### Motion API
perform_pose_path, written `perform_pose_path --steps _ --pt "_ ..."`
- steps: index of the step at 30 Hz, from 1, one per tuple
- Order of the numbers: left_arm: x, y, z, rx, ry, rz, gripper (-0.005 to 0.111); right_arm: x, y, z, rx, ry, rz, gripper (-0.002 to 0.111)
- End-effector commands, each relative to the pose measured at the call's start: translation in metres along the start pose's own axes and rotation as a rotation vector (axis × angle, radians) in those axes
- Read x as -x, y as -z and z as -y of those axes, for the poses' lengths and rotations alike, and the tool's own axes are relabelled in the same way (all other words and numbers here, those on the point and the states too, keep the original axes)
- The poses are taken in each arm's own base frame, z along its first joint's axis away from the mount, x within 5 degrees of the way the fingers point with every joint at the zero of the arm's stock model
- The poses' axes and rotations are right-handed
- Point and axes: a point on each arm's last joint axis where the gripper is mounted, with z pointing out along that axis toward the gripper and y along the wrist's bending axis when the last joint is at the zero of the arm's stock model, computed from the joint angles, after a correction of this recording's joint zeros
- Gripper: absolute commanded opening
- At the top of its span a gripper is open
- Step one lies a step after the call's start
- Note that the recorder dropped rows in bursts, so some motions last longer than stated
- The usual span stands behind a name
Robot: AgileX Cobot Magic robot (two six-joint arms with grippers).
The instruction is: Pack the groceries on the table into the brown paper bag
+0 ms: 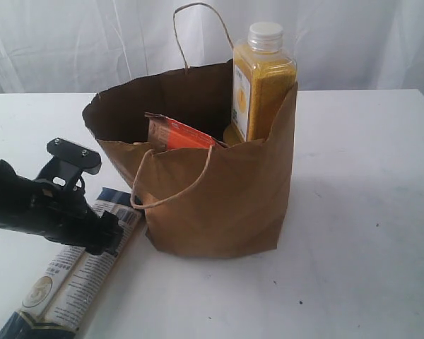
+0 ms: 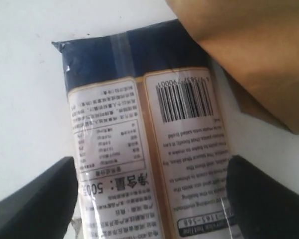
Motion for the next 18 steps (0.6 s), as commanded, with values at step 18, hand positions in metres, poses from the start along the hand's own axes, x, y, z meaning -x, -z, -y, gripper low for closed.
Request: perform_pose_path --steps 18 --pt "-0.009 -0.034 0.011 0.005 0.018 -0.017 0.082 -0.001 0.000 0.000 -0.004 -0.025 0.006 0.000"
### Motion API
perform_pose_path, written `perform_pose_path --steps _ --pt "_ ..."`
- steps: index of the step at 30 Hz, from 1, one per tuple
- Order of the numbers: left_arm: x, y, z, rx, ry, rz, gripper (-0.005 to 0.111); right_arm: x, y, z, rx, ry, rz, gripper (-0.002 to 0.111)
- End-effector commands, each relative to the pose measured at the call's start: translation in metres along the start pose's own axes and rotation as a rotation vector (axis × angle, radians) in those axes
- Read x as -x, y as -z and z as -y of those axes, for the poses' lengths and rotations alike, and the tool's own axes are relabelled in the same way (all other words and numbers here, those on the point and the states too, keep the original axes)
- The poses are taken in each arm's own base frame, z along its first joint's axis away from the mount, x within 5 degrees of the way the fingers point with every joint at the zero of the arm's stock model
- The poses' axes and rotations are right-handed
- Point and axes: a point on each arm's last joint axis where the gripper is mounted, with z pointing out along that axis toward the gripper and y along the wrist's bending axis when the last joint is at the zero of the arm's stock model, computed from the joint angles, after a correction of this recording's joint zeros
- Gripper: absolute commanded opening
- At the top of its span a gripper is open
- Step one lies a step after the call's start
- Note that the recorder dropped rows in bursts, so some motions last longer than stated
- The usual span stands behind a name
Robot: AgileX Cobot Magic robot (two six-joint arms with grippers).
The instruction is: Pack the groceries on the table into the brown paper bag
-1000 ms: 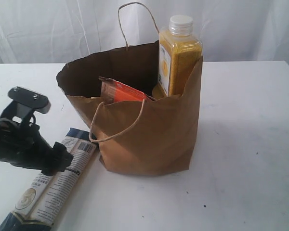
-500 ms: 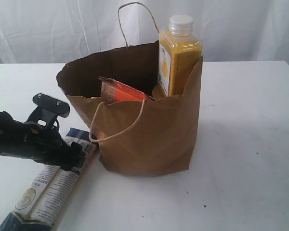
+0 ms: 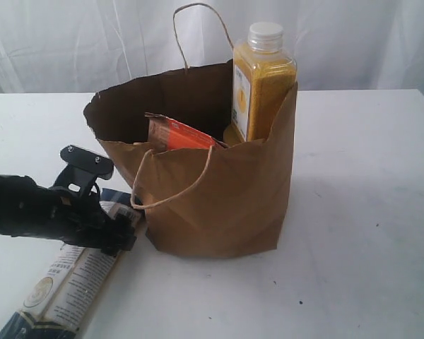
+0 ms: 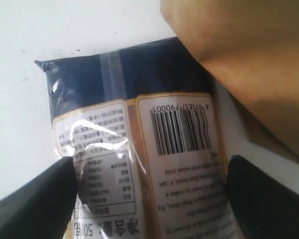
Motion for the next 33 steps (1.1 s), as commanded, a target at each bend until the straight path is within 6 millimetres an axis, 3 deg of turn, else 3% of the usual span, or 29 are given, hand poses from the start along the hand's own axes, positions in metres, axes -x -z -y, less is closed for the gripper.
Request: perform_pose_path --steps 1,9,12,15,16,24,33 --pt "-0.009 -0.009 0.003 -0.011 0.000 -0.061 0.082 -0.001 0.000 0.000 -0.004 -0.014 0.006 0.000" --pt "-0.029 -0.029 0.003 -0.017 0.000 -0.176 0.079 -0.001 0.000 0.000 -0.004 -0.014 0.006 0.000" --pt "-0.035 -0.033 0.004 -0.025 0.005 -0.224 0.057 -0.001 0.000 0.000 -0.004 -0.014 0.006 0.000" --pt "-0.039 -0.032 0.005 -0.039 0.008 -0.271 0.020 -0.001 0.000 0.000 -0.004 -0.014 0.006 0.000" --pt "-0.041 -0.031 0.006 -0.045 0.009 -0.291 0.002 -0.001 0.000 0.000 -0.004 -0.014 0.006 0.000" --pt "-0.044 -0.020 0.008 -0.077 0.003 -0.364 0.000 -0.001 0.000 0.000 -0.004 -0.014 0.006 0.000" --pt "-0.019 0.026 -0.014 -0.061 0.068 -0.266 0.000 -0.001 0.000 0.000 -0.004 -0.014 0.006 0.000"
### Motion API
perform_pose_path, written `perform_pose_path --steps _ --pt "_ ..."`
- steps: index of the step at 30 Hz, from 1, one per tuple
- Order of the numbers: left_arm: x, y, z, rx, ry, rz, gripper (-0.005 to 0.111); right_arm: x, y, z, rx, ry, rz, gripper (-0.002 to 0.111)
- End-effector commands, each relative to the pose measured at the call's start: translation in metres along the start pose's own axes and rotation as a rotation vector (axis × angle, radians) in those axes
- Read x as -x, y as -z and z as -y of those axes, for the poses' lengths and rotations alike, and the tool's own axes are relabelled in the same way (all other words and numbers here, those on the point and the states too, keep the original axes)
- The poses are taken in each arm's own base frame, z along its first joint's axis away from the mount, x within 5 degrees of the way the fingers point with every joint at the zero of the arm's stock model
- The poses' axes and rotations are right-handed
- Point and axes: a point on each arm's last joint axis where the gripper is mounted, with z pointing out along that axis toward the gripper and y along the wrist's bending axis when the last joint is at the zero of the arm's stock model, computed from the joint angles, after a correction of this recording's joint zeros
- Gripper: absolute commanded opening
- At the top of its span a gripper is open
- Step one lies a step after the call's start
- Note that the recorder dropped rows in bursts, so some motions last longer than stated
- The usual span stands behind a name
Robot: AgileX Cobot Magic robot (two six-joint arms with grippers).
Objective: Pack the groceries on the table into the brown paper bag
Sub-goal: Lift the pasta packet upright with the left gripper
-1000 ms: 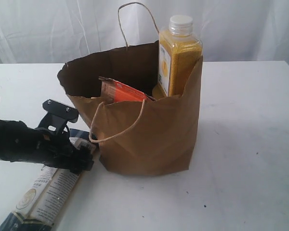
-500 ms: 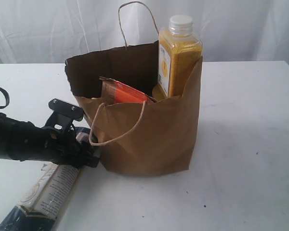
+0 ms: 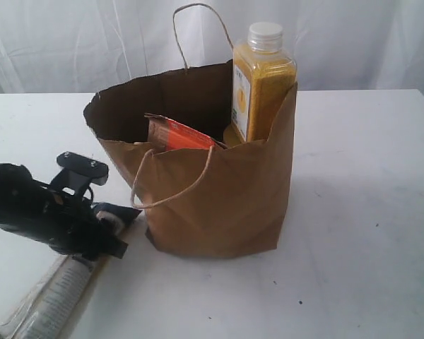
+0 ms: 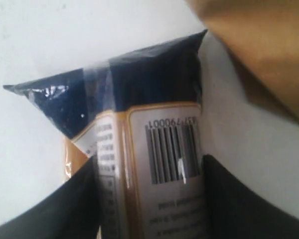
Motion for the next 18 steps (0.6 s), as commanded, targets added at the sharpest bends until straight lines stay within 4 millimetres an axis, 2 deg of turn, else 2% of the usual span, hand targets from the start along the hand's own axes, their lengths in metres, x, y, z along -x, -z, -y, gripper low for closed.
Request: perform_pose_path --steps 1,8,18 --pt "-0.014 0.024 -0.011 -0.020 0.044 -0.107 0.000 -0.001 0.000 0.000 -0.004 -0.007 0.006 0.000" --pt "-0.001 0.070 -0.032 0.043 0.071 0.065 0.000 -0.001 0.000 0.000 -0.004 -0.007 0.006 0.000" --pt "0.008 0.133 -0.026 0.075 0.031 0.301 0.000 -0.001 0.000 0.000 -0.004 -0.007 0.006 0.000"
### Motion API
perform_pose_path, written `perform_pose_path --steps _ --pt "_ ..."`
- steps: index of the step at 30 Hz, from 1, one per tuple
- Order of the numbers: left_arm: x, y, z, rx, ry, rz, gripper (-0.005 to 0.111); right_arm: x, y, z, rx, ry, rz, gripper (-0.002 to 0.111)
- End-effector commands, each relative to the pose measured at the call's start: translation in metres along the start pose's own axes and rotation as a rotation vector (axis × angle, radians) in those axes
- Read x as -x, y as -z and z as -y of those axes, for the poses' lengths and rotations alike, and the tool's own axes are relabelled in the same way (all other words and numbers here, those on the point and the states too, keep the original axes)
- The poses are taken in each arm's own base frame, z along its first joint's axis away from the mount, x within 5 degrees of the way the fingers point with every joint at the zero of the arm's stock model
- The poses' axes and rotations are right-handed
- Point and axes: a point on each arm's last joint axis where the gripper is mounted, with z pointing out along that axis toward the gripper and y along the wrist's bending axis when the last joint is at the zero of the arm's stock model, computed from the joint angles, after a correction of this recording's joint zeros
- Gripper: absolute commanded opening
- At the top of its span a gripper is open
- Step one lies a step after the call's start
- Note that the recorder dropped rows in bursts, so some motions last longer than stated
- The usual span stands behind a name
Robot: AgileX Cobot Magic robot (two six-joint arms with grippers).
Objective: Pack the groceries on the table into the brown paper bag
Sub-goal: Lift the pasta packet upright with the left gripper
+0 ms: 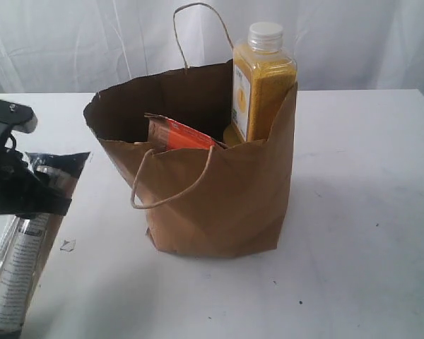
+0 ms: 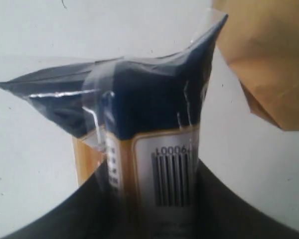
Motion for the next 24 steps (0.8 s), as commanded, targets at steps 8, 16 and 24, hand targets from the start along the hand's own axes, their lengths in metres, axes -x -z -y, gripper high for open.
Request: perform_pose_path --steps 8,16,24 --pt "0.016 0.076 0.003 0.041 -0.036 0.318 0.000 -0.001 0.000 0.000 -0.004 -0.007 0.006 0.000" --pt "0.022 0.111 0.005 0.064 -0.091 0.398 0.000 -0.001 0.000 0.000 -0.004 -0.007 0.006 0.000" --pt "0.041 0.132 0.005 0.076 -0.115 0.450 0.000 -0.001 0.000 0.000 -0.004 -0.007 0.006 0.000"
